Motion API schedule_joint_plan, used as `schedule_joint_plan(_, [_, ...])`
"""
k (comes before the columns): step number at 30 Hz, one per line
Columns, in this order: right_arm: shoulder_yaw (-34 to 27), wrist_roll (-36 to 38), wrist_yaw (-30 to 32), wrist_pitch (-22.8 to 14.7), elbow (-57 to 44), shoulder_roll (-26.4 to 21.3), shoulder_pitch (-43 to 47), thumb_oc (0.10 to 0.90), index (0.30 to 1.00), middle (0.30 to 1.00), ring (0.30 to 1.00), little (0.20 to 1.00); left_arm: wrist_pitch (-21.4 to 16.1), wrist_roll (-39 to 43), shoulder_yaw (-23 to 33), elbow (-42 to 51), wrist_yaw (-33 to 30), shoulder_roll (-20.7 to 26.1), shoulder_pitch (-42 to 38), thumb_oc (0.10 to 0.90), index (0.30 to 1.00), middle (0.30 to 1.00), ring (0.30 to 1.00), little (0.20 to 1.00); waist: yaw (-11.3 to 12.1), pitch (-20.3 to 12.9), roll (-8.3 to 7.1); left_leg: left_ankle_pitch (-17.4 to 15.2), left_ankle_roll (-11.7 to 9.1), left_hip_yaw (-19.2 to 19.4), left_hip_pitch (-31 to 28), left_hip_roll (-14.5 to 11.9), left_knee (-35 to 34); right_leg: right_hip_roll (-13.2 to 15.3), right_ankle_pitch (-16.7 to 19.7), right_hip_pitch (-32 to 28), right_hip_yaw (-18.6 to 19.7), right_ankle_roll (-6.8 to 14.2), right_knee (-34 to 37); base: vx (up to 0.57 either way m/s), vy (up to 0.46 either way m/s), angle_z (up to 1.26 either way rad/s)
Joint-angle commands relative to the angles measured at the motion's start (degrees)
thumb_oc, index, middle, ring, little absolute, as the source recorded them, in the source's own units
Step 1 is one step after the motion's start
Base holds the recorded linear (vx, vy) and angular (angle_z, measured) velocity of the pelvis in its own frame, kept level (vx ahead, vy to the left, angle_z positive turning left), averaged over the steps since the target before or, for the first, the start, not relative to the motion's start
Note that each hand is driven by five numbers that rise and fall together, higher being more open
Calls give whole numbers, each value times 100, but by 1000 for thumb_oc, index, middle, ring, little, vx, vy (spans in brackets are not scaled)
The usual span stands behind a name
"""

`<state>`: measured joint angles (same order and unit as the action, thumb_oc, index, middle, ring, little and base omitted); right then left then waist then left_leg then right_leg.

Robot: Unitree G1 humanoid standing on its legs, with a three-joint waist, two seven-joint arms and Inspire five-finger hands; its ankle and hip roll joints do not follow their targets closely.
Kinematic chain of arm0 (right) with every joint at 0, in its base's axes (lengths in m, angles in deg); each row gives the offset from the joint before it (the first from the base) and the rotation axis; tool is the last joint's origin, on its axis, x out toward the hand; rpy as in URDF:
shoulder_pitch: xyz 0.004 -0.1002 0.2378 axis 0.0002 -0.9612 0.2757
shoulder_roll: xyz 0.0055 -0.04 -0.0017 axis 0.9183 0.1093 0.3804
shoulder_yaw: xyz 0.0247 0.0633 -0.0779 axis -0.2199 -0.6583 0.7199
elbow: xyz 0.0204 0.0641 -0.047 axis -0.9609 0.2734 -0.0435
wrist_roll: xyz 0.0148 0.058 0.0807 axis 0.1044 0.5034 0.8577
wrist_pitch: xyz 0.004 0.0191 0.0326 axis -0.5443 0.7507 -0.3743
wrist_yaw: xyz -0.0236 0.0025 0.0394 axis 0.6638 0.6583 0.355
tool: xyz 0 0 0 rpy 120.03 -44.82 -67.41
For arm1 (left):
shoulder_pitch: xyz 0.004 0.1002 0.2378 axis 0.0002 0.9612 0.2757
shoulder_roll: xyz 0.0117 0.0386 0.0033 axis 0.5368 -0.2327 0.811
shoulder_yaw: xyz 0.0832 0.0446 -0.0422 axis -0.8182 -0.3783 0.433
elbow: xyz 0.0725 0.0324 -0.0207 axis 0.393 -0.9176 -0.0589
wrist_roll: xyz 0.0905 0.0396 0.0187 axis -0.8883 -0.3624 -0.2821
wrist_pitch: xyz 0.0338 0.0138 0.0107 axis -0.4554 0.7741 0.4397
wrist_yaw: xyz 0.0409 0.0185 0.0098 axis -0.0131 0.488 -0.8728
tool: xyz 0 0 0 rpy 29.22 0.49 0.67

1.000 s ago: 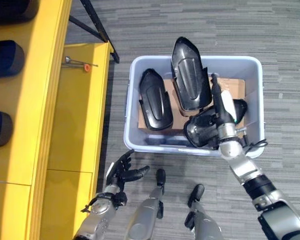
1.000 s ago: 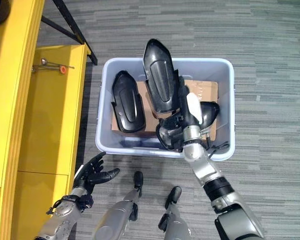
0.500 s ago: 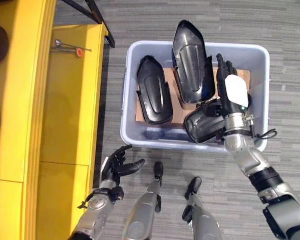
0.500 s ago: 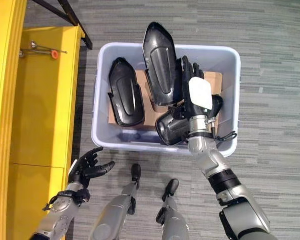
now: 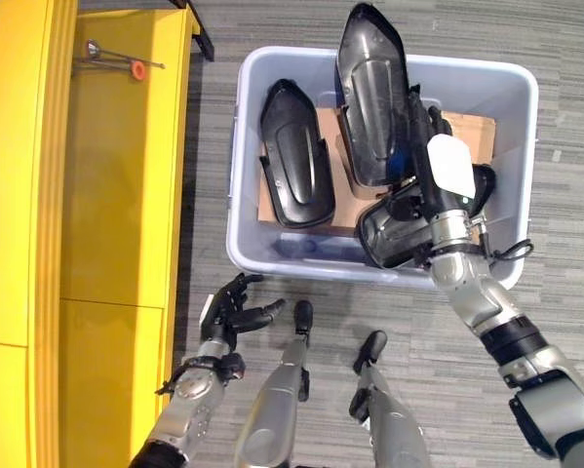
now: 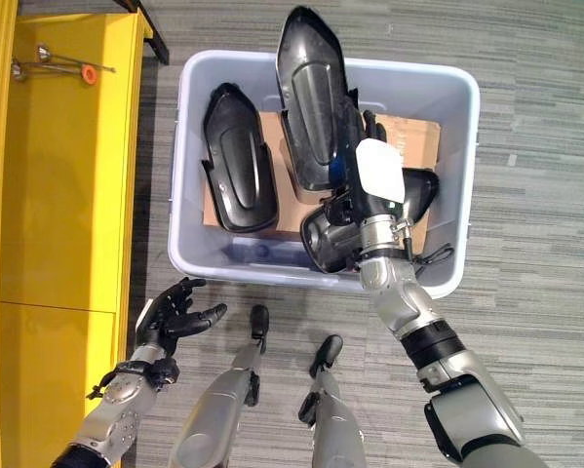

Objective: Move parts from the plastic box to the shelf.

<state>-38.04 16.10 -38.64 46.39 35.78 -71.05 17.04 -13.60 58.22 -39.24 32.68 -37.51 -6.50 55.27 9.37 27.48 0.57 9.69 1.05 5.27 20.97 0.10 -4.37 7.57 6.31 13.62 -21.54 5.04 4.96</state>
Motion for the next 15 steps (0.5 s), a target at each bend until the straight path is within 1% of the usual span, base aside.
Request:
schedule_joint_plan(1, [206, -92, 296, -270, -400, -329, 881, 900, 1000, 1000, 1000, 1000, -404, -246, -77, 532, -45, 21, 36, 900, 1000, 1000, 1000, 1000, 38, -297, -35, -195, -570, 39, -41, -530, 399, 416, 280, 481, 42, 340, -295, 0, 0, 0])
schedule_joint_plan(15, [293, -16, 351, -237, -280, -226, 986, 900, 1000, 1000, 1000, 1000, -449, -225, -63, 615, -168, 32, 4, 900, 1000, 1000, 1000, 1000, 88, -158, -46, -191, -574, 13, 144, -521, 461, 425, 274, 623, -4, 328, -334, -1, 0, 0])
